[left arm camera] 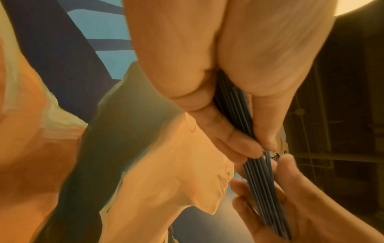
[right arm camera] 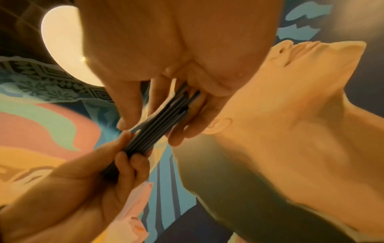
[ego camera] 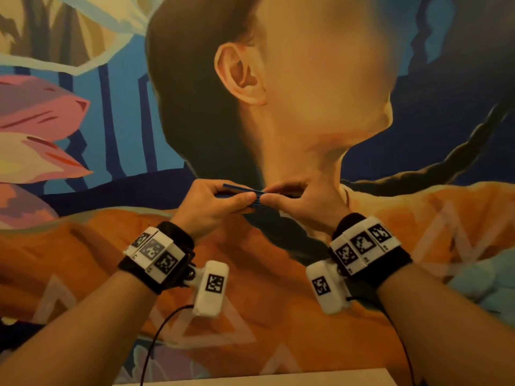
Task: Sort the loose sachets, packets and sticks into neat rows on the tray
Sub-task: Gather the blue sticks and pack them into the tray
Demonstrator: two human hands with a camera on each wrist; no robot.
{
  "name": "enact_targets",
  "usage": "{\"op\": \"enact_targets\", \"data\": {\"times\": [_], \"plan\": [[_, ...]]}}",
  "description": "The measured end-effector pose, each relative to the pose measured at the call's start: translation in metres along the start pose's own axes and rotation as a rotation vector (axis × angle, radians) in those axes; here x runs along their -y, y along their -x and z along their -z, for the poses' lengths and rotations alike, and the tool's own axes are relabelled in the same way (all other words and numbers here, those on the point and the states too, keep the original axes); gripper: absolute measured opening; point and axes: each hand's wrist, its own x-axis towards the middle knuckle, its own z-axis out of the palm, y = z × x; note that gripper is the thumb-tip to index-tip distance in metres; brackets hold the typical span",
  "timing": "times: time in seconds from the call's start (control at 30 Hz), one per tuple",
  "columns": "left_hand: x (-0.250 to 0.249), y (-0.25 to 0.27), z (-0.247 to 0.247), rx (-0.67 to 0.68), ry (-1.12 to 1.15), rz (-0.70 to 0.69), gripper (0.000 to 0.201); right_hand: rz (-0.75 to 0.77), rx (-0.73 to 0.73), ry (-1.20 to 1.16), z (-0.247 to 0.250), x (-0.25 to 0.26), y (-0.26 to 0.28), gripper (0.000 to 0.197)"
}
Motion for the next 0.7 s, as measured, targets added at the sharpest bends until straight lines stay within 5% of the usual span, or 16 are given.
{"op": "enact_targets", "data": {"times": [0.47,0.7], "plan": [[-0.008,0.001,-0.022,-0.099,0.151,-0.097,0.023,0.178,-0.087,0.106,0.005,-0.003,0.0,0.014],[-0.01,0.0,-0.034,-0.133,0.135,-0.14,0.011,-0.132,-0.366,-0.493,-0.007,0.005,0.002,0.02]]}}
